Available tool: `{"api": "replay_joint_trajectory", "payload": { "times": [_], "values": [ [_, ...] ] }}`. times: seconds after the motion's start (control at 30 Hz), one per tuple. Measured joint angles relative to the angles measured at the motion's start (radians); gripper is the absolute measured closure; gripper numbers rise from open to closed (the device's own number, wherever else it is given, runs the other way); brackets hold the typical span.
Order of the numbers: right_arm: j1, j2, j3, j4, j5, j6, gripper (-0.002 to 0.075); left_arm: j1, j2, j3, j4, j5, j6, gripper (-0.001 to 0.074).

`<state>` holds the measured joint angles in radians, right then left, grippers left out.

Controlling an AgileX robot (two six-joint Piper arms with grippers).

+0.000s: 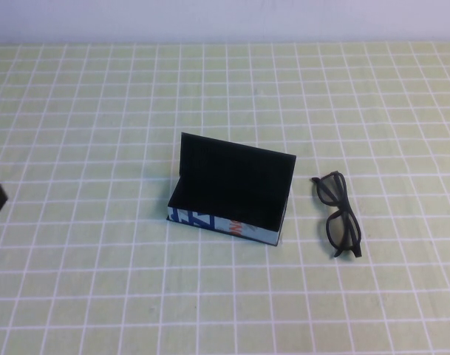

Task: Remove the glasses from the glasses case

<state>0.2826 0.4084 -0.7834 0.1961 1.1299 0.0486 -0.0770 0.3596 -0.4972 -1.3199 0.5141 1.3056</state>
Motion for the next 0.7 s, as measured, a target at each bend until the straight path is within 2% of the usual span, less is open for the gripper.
{"api": "replay_joint_trajectory", "payload": {
  "times": [0.13,0.3,0.7],
  "values": [
    [0.0,-0.066,0.026,0.006,-0.05,-0.016,0.0742,0.0,-0.171,0.075,-0.005,-0.063,-0.027,0.0739],
    [0.0,-0.135,0.101,0.019,-0.226,-0.049,0.0742,0.0,-0.306,0.188,-0.01,-0.121,-0.042,0.0739],
    [0.0,-0.151,0.35,0.077,-0.678,-0.082,0.0742,0.0,-0.337,0.513,-0.028,-0.433,-0.046,0.0739]
  ]
}}
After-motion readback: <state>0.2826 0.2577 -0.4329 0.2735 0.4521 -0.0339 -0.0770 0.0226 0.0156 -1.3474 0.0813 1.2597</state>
